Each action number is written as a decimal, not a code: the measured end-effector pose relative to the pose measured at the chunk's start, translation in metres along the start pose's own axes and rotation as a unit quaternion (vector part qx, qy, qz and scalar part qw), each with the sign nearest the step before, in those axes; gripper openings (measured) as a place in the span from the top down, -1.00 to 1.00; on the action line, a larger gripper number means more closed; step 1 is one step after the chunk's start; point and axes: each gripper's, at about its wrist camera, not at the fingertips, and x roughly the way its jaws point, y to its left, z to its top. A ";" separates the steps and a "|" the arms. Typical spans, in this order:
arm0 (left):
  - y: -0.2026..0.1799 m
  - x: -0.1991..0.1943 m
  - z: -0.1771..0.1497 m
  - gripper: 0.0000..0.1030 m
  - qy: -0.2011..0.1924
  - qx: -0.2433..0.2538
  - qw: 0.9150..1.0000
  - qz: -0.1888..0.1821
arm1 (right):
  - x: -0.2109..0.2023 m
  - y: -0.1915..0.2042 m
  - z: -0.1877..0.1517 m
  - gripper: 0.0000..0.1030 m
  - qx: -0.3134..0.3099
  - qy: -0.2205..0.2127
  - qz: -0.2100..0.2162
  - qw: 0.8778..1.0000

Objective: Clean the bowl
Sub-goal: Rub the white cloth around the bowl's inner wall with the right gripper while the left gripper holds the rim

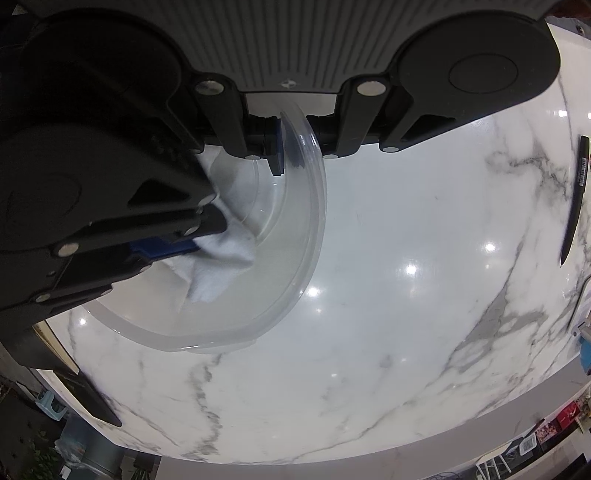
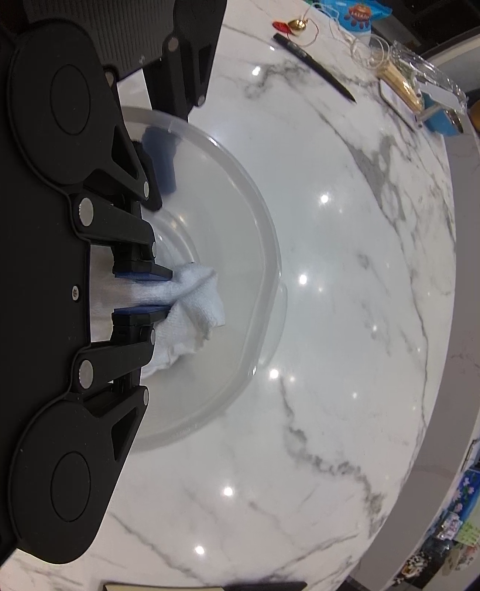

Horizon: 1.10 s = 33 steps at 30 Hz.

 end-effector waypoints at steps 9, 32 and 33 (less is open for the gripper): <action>0.000 0.000 0.000 0.85 0.001 -0.001 1.000 0.001 | -0.002 -0.005 0.002 0.77 0.038 0.012 0.075 0.996; 0.002 0.000 -0.002 0.85 0.000 0.006 1.000 -0.001 | -0.006 -0.016 0.004 0.77 0.037 -0.025 0.013 0.999; 0.002 0.000 -0.002 0.84 0.000 0.006 1.000 -0.001 | -0.007 -0.017 0.005 0.77 0.040 -0.030 0.017 0.999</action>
